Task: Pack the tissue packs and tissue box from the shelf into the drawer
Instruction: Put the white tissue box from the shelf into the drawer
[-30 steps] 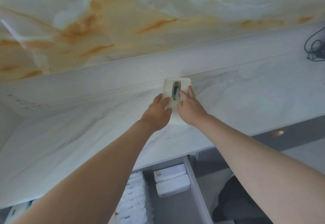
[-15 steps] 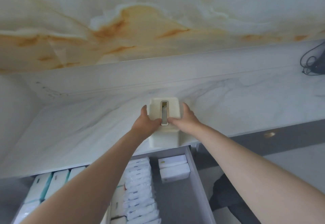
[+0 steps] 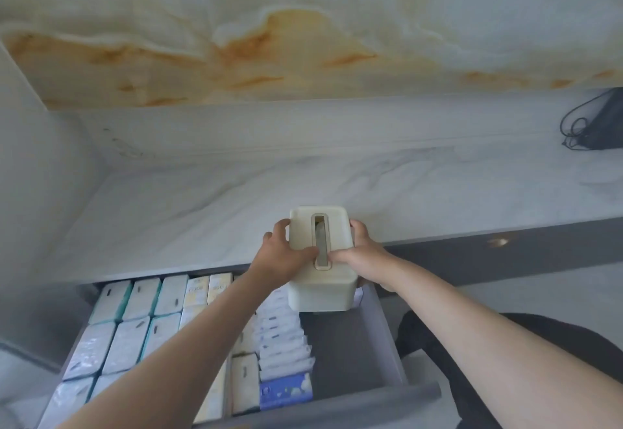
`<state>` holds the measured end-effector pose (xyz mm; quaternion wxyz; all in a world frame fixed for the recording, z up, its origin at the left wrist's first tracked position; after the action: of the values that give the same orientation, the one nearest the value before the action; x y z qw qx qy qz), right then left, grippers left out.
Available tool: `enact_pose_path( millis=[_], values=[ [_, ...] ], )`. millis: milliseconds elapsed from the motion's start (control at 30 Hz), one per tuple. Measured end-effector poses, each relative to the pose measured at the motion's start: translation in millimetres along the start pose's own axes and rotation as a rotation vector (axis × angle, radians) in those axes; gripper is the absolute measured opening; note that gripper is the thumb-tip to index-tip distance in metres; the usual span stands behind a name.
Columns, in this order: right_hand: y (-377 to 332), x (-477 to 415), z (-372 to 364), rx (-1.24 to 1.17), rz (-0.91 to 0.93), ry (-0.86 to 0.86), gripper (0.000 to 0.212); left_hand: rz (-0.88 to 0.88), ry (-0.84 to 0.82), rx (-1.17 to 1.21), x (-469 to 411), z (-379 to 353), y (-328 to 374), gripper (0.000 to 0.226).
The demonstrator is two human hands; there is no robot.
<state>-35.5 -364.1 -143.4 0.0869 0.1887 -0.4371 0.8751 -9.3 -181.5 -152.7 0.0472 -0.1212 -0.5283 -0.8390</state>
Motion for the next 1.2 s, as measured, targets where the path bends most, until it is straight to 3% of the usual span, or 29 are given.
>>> enact_pose_path(
  millis=[167, 400, 500, 600, 833, 967, 1067, 1200],
  values=[
    [20, 37, -1, 0.108, -0.017, -0.034, 0.077, 0.026, -0.061, 0.103, 40, -11, -20, 0.087],
    [57, 52, -8, 0.269, -0.127, -0.122, 0.089, 0.118, -0.185, 0.114, 68, -43, -47, 0.068],
    [71, 49, -13, 0.387, -0.199, -0.162, 0.079, 0.116, -0.228, 0.004, 65, -58, -60, 0.081],
    [79, 49, -22, 0.520, -0.248, -0.213, 0.077, 0.137, -0.287, -0.090, 62, -73, -72, 0.073],
    [89, 30, -51, 0.704, -0.193, -0.248, 0.100, 0.086, -0.395, -0.351, 48, -91, -81, 0.058],
    [98, 18, -60, 0.777, -0.165, -0.248, 0.096, 0.082, -0.446, -0.515, 45, -99, -88, 0.042],
    [106, 9, -67, 0.846, -0.163, -0.271, 0.090, 0.069, -0.463, -0.599, 43, -105, -100, 0.051],
    [114, 0, -75, 0.960, -0.087, -0.300, 0.046, 0.043, -0.449, -0.745, 37, -108, -112, 0.049]
  ],
)
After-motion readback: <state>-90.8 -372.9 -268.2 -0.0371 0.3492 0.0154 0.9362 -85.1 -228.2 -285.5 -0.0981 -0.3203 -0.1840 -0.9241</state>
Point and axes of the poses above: each hand's wrist, its own x-axis away from the middle knuckle, its own z-axis out of the back of the hand, y = z × x, the point moved 4 cm from there along -x, towards the middle knuckle, and after that the axes turned 10 degrees about x, right-handed, at the moved point
